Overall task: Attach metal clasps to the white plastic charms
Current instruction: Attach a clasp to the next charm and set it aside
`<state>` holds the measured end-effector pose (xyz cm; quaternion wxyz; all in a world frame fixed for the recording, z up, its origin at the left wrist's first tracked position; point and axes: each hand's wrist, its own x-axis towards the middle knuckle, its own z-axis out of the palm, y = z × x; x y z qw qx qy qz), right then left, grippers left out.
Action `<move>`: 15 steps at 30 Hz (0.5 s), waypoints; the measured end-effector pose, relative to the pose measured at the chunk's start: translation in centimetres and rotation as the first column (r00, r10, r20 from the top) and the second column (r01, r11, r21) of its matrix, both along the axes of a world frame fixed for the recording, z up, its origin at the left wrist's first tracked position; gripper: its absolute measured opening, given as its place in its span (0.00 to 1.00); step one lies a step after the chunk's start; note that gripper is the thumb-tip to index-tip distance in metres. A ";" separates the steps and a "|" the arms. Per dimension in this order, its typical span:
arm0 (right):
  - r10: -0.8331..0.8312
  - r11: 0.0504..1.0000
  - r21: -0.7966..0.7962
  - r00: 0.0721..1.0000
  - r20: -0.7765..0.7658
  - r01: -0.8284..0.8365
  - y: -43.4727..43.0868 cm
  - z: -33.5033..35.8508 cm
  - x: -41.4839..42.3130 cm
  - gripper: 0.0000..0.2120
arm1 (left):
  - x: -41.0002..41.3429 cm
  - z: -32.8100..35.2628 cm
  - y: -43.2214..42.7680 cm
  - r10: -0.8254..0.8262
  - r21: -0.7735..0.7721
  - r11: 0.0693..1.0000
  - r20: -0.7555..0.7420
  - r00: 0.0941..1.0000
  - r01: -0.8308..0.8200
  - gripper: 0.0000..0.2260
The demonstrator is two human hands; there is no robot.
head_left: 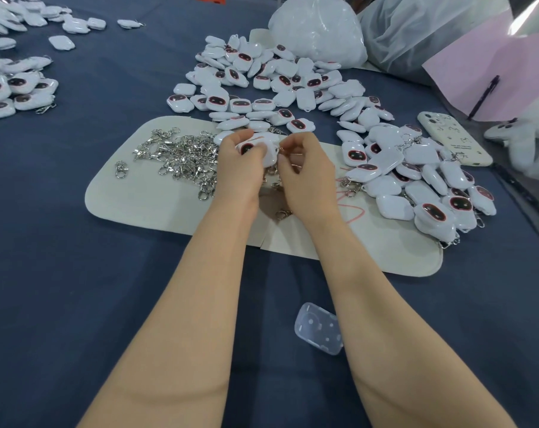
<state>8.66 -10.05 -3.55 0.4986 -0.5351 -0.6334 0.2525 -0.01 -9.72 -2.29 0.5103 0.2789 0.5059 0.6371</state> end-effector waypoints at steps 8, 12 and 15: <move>-0.057 0.995 0.071 0.989 -0.136 0.067 -0.1 0.3 -0.3 0.05 | -0.2 0.3 -0.2 -0.002 -0.017 1.000 0.338 0.941 0.008 0.15; -0.075 0.990 0.117 0.997 -0.008 0.075 -0.1 0.2 -0.2 0.05 | -0.3 0.0 -0.2 0.030 -0.045 0.999 0.219 0.975 -0.020 0.14; -0.072 0.987 0.150 0.988 0.134 0.052 -0.1 0.2 0.0 0.05 | -0.3 -0.1 -0.3 0.082 -0.020 0.996 -0.111 0.990 -0.085 0.08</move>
